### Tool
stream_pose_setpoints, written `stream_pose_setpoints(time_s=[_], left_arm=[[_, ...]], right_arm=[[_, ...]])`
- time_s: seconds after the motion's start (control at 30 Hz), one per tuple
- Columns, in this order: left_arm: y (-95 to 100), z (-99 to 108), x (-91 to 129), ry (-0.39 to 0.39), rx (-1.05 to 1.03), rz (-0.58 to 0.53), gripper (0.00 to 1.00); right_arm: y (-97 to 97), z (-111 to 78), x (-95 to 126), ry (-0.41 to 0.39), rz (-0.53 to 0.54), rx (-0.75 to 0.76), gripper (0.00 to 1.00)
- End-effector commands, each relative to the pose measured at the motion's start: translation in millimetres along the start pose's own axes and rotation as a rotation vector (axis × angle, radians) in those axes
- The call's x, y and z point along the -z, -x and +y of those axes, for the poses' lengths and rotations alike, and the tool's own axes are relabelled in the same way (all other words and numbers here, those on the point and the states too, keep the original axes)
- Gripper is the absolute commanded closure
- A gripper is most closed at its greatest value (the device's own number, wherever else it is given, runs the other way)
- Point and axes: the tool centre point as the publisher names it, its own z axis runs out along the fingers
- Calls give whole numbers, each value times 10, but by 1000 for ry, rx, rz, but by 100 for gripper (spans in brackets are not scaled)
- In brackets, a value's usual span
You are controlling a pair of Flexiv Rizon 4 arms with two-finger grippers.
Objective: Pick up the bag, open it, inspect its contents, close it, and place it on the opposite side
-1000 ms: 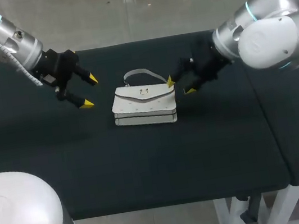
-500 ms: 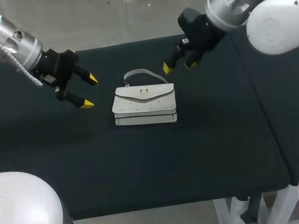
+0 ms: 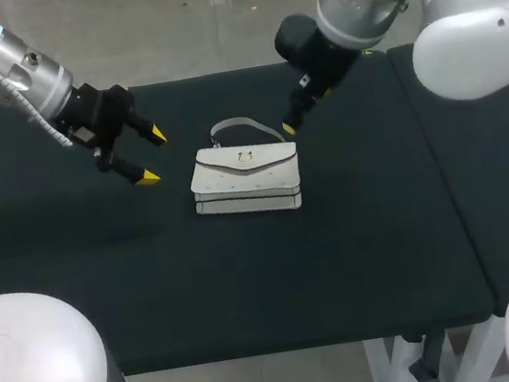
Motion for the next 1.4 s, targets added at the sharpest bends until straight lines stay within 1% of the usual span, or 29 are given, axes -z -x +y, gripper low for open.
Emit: stream_pose_setpoints(time_s=[0.03, 0.2, 0.23, 0.27, 0.33, 0.5, 0.6, 0.7, 0.83, 0.87, 0.9, 0.93, 0.97, 1.0, 1.37, 1.4], left_arm=[[4, 8, -7, -3, -1, -1, 0], [4, 8, -7, -3, -1, -1, 0], [2, -26, -30, -12, -38, 4, 0], [14, -45, -57, -1, -52, -9, 0], [13, -72, -93, -30, -100, -1, 0], [-1, -115, -169, -50, -189, -13, 0], [-9, -156, -191, -55, -240, -26, 0], [-17, -186, -206, -60, -278, -41, 0], [-33, -228, -227, -63, -319, -66, 0], [-37, -234, -227, -64, -325, -72, 0], [-40, -244, -230, -65, -336, -88, 0], [-44, -254, -234, -68, -352, -93, 0], [-49, -262, -239, -69, -365, -97, 0], [-49, -262, -239, -69, -365, -97, 0], [-49, -262, -239, -69, -365, -97, 0], [-51, -264, -274, -68, -379, -110, 0]], right_arm=[[-41, 64, -1, -129, -135, 248, 0], [-41, 64, -1, -129, -135, 248, 0], [-88, 99, 2, -110, -155, 293, 0], [-173, 127, -13, -99, -193, 339, 0], [-273, 122, -53, -74, -219, 407, 0], [-493, -7, -205, 4, -243, 455, 0], [-613, -33, -305, -1, -271, 483, 0], [-695, -49, -366, 31, -293, 501, 0], [-795, -72, -491, 52, -344, 531, 0], [-808, -75, -513, 49, -358, 536, 0], [-839, -77, -569, 28, -390, 547, 0], [-877, -72, -635, -18, -426, 563, 0], [-901, -68, -738, -79, -435, 573, 0], [-909, -72, -802, -100, -418, 576, 0], [-909, -72, -802, -100, -418, 576, 0], [-909, -72, -802, -100, -418, 576, 0]])
